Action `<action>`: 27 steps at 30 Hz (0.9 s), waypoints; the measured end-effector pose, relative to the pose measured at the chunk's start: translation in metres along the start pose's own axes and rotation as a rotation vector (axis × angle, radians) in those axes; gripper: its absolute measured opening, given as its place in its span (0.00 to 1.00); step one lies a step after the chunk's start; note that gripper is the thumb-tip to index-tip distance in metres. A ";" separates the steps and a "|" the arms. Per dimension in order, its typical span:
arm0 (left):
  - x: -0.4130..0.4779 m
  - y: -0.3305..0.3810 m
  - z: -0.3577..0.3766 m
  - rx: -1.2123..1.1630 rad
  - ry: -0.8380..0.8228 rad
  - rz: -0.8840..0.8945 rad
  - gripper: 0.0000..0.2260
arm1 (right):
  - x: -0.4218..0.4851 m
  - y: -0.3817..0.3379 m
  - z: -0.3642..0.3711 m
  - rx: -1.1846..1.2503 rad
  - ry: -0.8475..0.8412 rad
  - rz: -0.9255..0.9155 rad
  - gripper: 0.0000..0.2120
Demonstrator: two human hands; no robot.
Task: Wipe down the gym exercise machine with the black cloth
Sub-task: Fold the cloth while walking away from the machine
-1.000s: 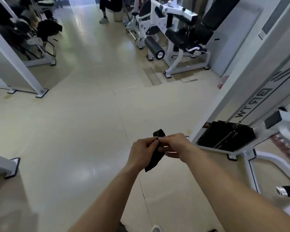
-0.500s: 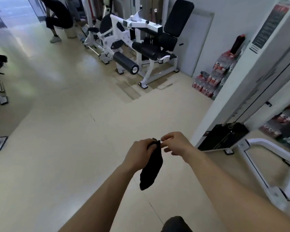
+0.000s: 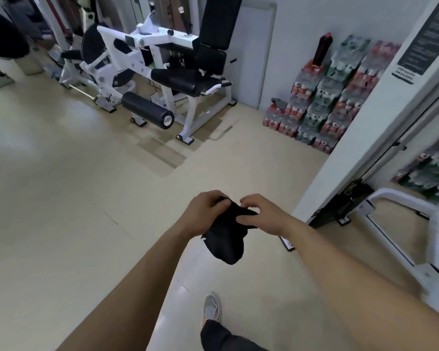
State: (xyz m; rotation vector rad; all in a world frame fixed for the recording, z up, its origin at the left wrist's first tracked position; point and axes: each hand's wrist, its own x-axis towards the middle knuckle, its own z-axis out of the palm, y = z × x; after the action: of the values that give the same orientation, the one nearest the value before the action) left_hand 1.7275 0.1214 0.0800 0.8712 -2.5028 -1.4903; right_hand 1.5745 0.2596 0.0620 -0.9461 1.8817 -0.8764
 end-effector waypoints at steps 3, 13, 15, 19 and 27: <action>0.063 -0.005 -0.031 -0.060 0.013 -0.044 0.06 | 0.056 -0.013 -0.024 0.010 -0.020 0.072 0.04; 0.284 -0.002 -0.106 -0.074 -0.002 0.027 0.06 | 0.201 -0.038 -0.127 -0.227 0.208 0.183 0.06; 0.330 -0.002 -0.118 -0.066 -0.030 0.055 0.06 | 0.226 -0.037 -0.150 -0.185 0.287 0.203 0.08; 0.425 0.003 -0.137 -0.060 -0.076 0.091 0.07 | 0.281 -0.044 -0.193 -0.097 0.425 0.236 0.06; 0.606 0.036 -0.166 -0.024 -0.223 0.177 0.09 | 0.393 -0.083 -0.277 0.116 0.833 0.239 0.16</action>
State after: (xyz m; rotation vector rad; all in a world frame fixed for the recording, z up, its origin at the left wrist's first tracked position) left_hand 1.2687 -0.3101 0.0761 0.4876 -2.6262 -1.6333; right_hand 1.2060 -0.0587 0.1027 -0.2618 2.5220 -1.3371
